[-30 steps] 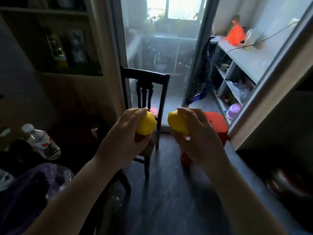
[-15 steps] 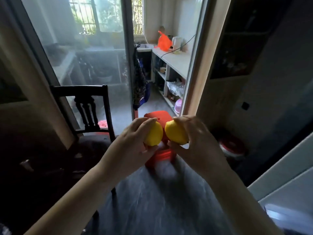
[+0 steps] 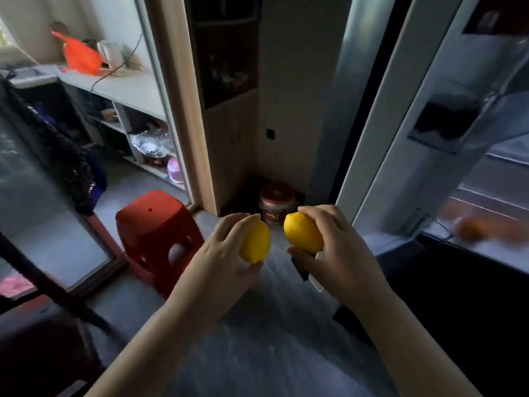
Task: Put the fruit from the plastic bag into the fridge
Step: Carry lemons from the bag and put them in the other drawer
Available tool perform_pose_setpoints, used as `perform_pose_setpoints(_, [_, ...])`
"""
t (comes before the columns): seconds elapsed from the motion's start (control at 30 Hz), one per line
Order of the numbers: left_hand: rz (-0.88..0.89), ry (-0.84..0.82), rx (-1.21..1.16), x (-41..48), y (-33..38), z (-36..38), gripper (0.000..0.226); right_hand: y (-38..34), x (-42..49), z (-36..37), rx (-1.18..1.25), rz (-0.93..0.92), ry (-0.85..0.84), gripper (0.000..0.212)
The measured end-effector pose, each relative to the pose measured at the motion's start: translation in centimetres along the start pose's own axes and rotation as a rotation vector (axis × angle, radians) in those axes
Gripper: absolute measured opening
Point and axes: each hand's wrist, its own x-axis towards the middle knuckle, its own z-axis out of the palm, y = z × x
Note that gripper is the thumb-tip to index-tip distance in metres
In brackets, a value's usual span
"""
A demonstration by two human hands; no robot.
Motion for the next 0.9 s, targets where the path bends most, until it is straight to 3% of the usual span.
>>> perform_pose_setpoints(0.17, [0.110,-0.126,-0.094,0.8,2.9,3.3,0.073,1.4,-4.5,-2.8,-0.111,0.134,0.038,0.062])
perform_pose_setpoints(0.43, [0.280,-0.193,-0.189,2.4,10.4,7.6,0.070,4.4,-10.3,-9.3,-0.175,0.239,0.156,0.060])
perform_pose_setpoints(0.9, [0.405,-0.273,-0.245,3.1,31.8,18.4,0.066,16.9,-24.4,-25.8,-0.314,0.356,0.275,0.062])
